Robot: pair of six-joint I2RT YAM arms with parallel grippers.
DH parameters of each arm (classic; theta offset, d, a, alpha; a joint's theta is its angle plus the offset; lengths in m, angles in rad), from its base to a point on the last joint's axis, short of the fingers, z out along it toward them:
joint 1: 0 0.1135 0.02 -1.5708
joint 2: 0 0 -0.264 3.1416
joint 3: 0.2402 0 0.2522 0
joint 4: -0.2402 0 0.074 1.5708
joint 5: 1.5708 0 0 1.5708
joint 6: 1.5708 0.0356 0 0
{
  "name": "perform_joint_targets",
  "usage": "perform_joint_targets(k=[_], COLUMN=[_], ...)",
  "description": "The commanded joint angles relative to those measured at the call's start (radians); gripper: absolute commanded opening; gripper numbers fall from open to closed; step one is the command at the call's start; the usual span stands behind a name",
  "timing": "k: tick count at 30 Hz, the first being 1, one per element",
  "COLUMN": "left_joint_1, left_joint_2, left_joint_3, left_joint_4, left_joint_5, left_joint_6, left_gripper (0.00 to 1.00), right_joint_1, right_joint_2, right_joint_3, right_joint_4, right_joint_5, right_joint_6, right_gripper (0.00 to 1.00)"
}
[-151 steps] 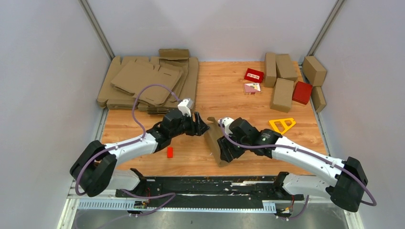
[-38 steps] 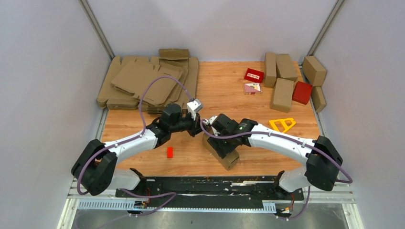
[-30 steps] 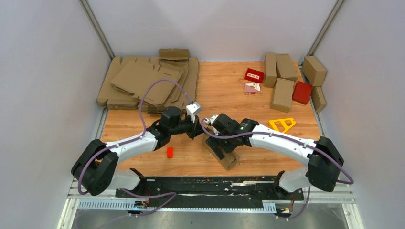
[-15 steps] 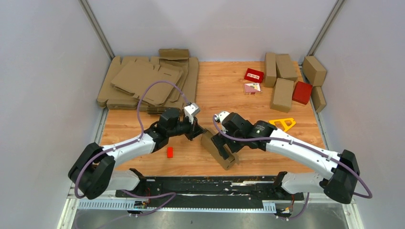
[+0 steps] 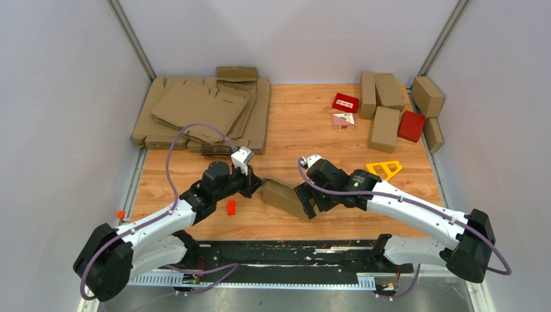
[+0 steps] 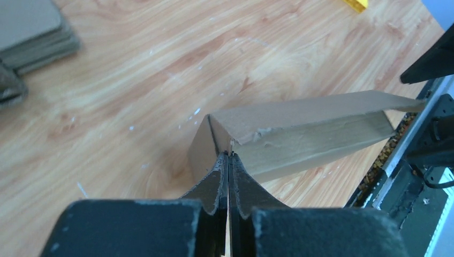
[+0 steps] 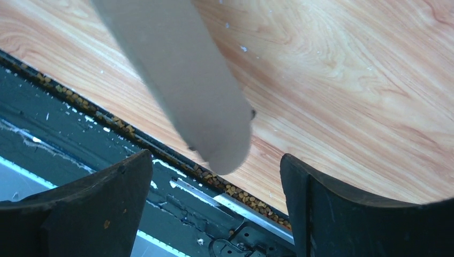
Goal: Fold the paper box
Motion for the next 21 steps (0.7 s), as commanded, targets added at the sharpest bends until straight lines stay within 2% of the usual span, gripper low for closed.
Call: perform_joint_targets(k=[1,5,10,16,21], left_joint_1=[0.0,-0.001,-0.002,-0.003,-0.004], left_joint_2=[-0.067,-0.125,-0.187,-0.212,-0.215], left_joint_3=[-0.061,-0.083,-0.098,-0.096,-0.083], left_joint_4=[0.038,0.014,-0.016,-0.042,-0.065], left_joint_5=[-0.102,-0.119,-0.13,-0.129,-0.129], left_joint_6=[-0.086,-0.112,-0.127,-0.15,-0.15], left_gripper=[0.01,0.02,0.03,0.04,0.04], right_joint_1=[-0.008,-0.019,-0.036,-0.056,-0.066], right_joint_2=[0.006,0.009,-0.063,-0.099,-0.102], right_joint_3=[0.001,-0.005,-0.067,-0.112,-0.133], right_joint_4=[0.027,0.069,0.166,0.208,0.279], right_joint_5=[0.099,0.081,0.05,0.059,0.051], right_joint_6=[0.082,0.12,0.174,0.194,0.188], right_gripper=[0.86,0.76,0.7,0.6,0.58])
